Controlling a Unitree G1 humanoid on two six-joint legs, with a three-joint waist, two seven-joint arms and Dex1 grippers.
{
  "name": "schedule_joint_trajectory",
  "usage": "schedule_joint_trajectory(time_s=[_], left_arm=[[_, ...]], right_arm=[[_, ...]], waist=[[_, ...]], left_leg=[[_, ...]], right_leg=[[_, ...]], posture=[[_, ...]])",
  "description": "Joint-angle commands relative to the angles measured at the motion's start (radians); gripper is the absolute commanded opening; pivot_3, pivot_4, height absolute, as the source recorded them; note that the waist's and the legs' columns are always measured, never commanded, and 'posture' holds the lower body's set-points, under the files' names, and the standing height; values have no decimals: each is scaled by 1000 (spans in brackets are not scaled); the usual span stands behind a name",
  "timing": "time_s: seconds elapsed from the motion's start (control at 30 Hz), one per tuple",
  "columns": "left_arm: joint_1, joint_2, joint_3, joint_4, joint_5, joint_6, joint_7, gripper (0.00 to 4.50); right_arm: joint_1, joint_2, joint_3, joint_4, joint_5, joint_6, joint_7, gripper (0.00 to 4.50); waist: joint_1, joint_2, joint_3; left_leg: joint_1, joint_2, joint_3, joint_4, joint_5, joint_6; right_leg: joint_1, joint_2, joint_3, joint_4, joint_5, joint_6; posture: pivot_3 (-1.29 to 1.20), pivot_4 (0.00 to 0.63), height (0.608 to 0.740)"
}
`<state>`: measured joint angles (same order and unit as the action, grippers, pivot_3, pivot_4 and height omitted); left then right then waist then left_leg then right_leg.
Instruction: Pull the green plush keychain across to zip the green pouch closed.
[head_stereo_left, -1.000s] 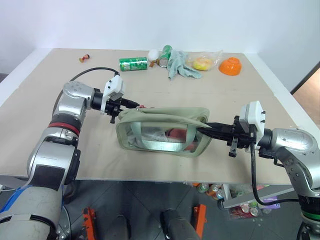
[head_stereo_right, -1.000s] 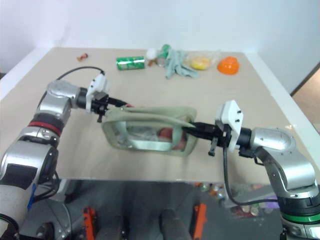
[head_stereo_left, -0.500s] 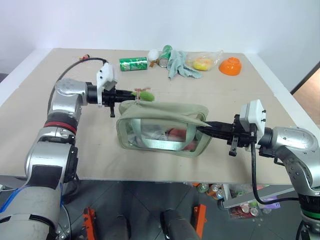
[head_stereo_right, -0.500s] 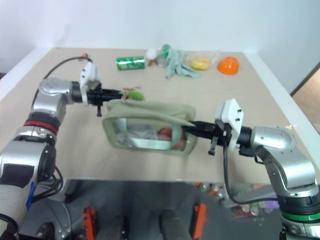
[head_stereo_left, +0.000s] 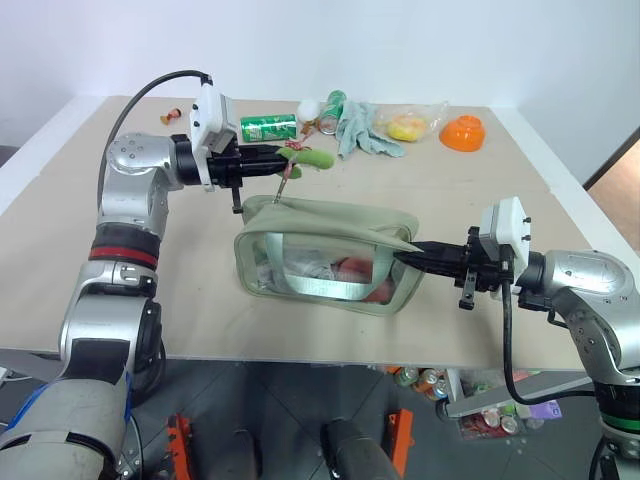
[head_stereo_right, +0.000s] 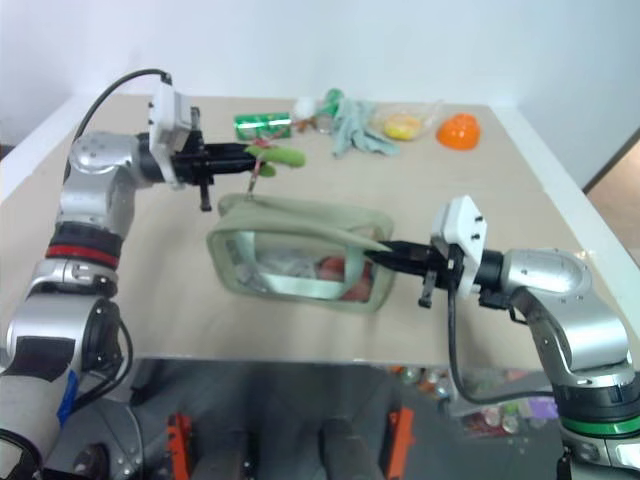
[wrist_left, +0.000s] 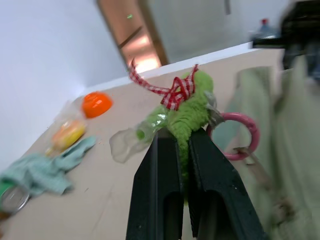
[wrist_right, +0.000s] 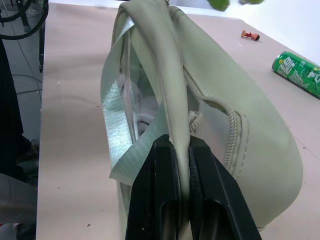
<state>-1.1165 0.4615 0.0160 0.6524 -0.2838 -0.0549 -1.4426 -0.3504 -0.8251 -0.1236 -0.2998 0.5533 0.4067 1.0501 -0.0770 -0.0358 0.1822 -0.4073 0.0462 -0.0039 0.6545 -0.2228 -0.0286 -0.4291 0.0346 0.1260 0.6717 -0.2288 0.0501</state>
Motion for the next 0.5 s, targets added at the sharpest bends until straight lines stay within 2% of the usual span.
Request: schedule_joint_trajectory(time_s=[0.03, 0.23, 0.5], left_arm=[[14, 3, -28, -121, -30, 26, -50, 16], [34, 30, -77, -195, -32, 70, -130, 16], [15, 57, -112, -139, 18, 19, -151, 16]], right_arm=[[-15, -5, -13, -7, 2, -11, 6, 0], [-16, -3, -13, -8, 1, -9, 3, 0], [-22, 2, -6, -9, -1, -8, -2, 0]], waist=[[0, 0, 0], [0, 0, 0], [0, 0, 0]], left_leg=[[0, 0, 0, 0, 0, 0], [0, 0, 0, 1, 0, 0], [0, 0, 0, 1, 0, 0]], right_leg=[[0, 0, 0, 0, 0, 0], [0, 0, 0, 0, 0, 0], [0, 0, 0, 0, 0, 0]], posture=[[0, 150, 740], [0, 150, 740], [0, 150, 740]])
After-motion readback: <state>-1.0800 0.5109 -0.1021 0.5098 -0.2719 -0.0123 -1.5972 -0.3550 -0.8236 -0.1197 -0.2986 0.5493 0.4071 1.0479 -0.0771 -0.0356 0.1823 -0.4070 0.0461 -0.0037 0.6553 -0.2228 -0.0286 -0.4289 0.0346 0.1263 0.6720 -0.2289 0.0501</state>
